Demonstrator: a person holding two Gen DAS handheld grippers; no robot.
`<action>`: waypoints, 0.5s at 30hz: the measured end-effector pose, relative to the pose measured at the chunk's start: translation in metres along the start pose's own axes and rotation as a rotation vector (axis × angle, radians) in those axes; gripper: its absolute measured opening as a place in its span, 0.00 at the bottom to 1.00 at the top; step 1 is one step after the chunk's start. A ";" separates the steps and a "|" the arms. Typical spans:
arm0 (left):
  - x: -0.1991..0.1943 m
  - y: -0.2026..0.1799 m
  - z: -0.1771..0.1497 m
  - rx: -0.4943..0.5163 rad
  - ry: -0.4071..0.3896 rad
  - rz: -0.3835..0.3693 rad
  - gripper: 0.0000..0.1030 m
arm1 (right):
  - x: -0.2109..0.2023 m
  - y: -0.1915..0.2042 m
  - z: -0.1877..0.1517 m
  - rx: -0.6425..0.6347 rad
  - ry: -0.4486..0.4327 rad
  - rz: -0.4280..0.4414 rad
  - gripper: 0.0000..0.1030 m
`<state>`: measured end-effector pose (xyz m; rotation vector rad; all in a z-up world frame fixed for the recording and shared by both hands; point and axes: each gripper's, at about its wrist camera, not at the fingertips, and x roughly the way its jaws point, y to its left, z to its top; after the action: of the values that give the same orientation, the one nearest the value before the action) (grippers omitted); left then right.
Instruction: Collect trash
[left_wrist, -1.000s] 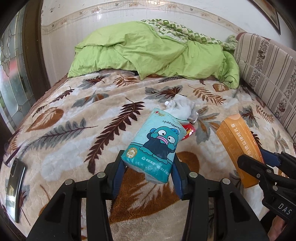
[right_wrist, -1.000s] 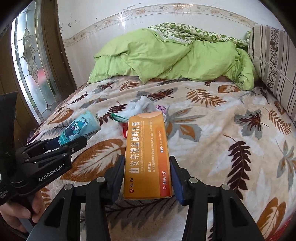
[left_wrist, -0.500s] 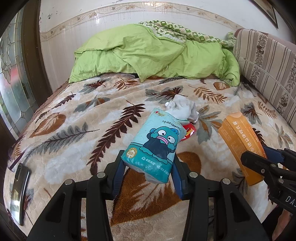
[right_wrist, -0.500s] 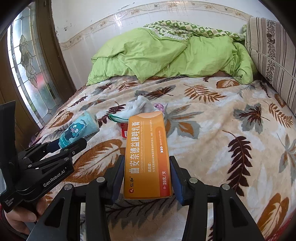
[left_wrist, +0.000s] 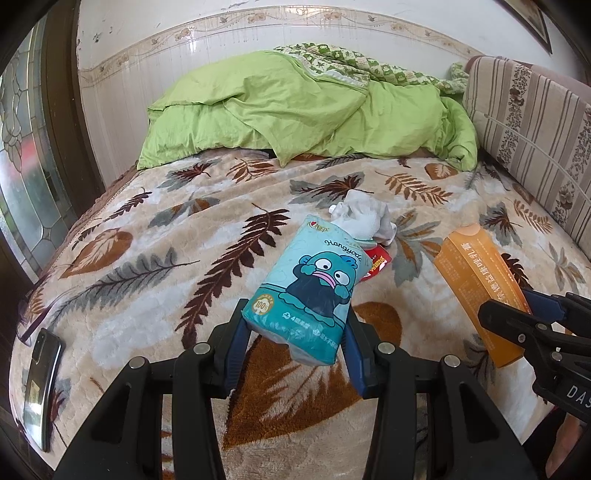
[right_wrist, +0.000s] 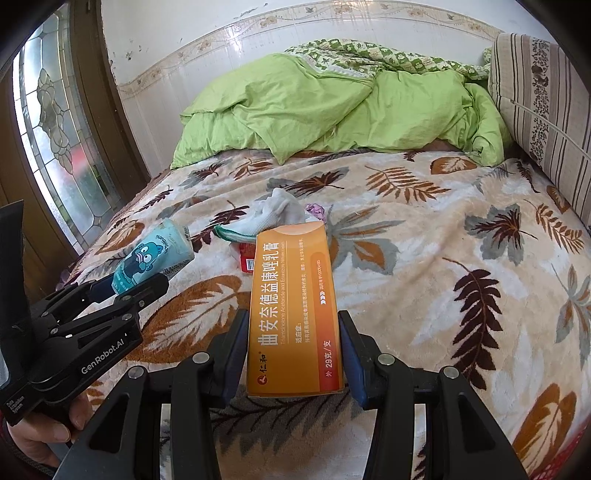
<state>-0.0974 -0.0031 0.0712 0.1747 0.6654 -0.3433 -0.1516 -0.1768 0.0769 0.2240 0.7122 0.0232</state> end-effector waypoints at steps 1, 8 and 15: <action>0.000 0.000 0.000 0.003 -0.001 -0.004 0.43 | 0.000 0.000 0.000 0.001 0.001 0.000 0.48; 0.000 -0.001 0.000 0.003 0.000 -0.007 0.43 | 0.000 -0.001 0.000 0.000 0.000 0.000 0.48; 0.000 -0.001 0.000 0.005 0.000 -0.009 0.43 | 0.000 -0.002 0.000 0.002 -0.001 -0.003 0.48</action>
<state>-0.0985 -0.0041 0.0711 0.1770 0.6650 -0.3533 -0.1515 -0.1791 0.0767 0.2250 0.7112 0.0198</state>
